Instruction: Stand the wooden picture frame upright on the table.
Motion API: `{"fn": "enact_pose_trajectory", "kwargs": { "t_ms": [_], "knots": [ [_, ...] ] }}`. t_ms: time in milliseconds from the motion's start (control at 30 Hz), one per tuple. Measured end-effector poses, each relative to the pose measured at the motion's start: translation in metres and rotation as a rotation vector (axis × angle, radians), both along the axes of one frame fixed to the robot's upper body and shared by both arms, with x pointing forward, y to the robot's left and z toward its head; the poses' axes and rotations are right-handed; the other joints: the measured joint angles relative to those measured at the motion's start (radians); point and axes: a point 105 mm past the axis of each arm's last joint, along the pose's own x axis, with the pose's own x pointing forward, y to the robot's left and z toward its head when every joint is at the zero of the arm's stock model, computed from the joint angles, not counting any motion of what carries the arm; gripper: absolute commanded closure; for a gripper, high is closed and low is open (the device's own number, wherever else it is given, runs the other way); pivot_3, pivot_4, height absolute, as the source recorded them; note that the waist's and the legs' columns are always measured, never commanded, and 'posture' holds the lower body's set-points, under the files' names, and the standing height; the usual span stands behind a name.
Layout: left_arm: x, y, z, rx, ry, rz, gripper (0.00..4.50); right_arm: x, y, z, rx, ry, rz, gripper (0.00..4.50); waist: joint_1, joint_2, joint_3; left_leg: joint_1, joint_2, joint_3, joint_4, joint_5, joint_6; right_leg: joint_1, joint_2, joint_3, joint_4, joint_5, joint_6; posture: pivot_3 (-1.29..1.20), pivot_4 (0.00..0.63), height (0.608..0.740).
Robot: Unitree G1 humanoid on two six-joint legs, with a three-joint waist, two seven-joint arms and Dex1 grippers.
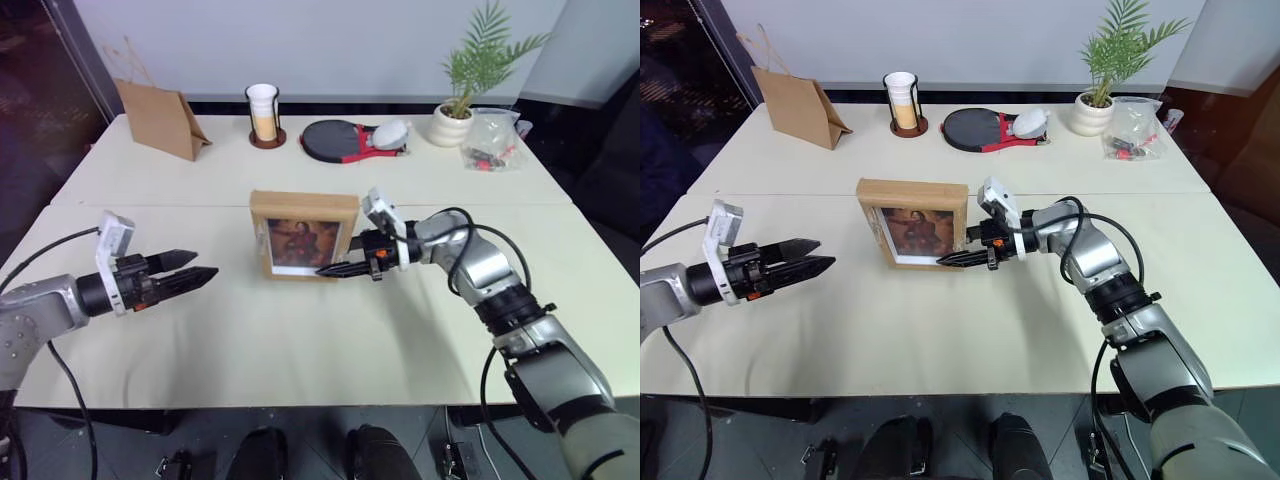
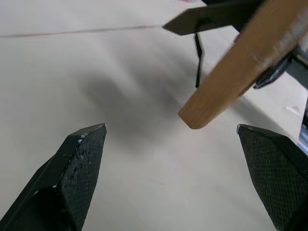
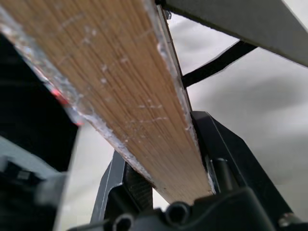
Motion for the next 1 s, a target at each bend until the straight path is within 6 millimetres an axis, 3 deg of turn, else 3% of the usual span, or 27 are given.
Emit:
{"fn": "enact_pose_trajectory", "kwargs": {
  "t_ms": [167, 367, 600, 733, 833, 933, 1000],
  "knots": [
    [0.0, -0.02, 0.005, 0.004, -0.027, -0.044, 0.06, 0.017, 0.011, -0.014, 0.006, 0.106, -0.019, 3.37, 0.0, 0.0, 0.0, -0.001, 0.0, 0.0, -0.001, 0.0, 0.0, -0.002, 0.001, 0.0, 0.0, 0.0, 0.0, 0.0, 0.15, 0.74],
    [-0.001, -0.027, 0.006, 0.021, -0.029, -0.042, 0.06, 0.025, 0.008, -0.046, -0.041, 0.194, -0.068, 3.37, -0.001, 0.0, 0.0, -0.002, -0.001, 0.002, -0.001, 0.0, 0.0, -0.002, 0.0, 0.0, 0.0, 0.0, 0.001, 0.0, 0.15, 0.74],
    [-0.003, -0.029, 0.007, 0.025, -0.025, -0.043, 0.0, 0.026, 0.005, -0.057, -0.086, 0.213, -0.08, 0.07, -0.004, 0.0, 0.0, -0.001, 0.0, 0.001, -0.001, 0.0, 0.0, -0.002, 0.0, 0.001, 0.001, 0.0, 0.001, 0.0, 0.15, 0.74],
    [-0.005, -0.031, 0.007, 0.027, -0.025, -0.052, 0.0, 0.025, -0.038, -0.061, -0.163, 0.124, -0.137, 0.07, 0.01, 0.0, 0.0, -0.002, -0.002, 0.001, -0.001, -0.001, 0.001, -0.001, -0.003, 0.0, 0.0, 0.0, 0.001, 0.0, 0.15, 0.74],
    [-0.006, -0.028, 0.008, 0.032, -0.027, -0.054, 0.0, 0.01, -0.078, -0.056, -0.181, 0.077, -0.201, 0.07, 0.007, 0.0, 0.0, -0.002, -0.003, 0.001, 0.0, -0.002, 0.002, -0.001, -0.004, 0.0, -0.001, 0.0, 0.001, 0.0, 0.15, 0.74],
    [-0.007, -0.025, 0.008, 0.057, -0.033, -0.054, 0.0, -0.012, -0.107, -0.033, -0.205, -0.012, -0.262, 0.07, 0.001, 0.002, 0.001, -0.002, -0.002, 0.002, -0.001, -0.002, 0.002, -0.002, -0.003, 0.001, -0.001, 0.0, 0.001, 0.0, 0.15, 0.74],
    [-0.008, -0.025, 0.011, 0.061, -0.047, -0.06, 0.0, -0.025, -0.115, -0.004, -0.197, -0.09, -0.319, 0.07, -0.005, 0.002, 0.001, 0.0, -0.001, 0.002, -0.001, -0.002, 0.002, -0.002, -0.002, 0.002, 0.0, 0.0, 0.0, 0.0, 0.15, 0.74]
  ]
}}
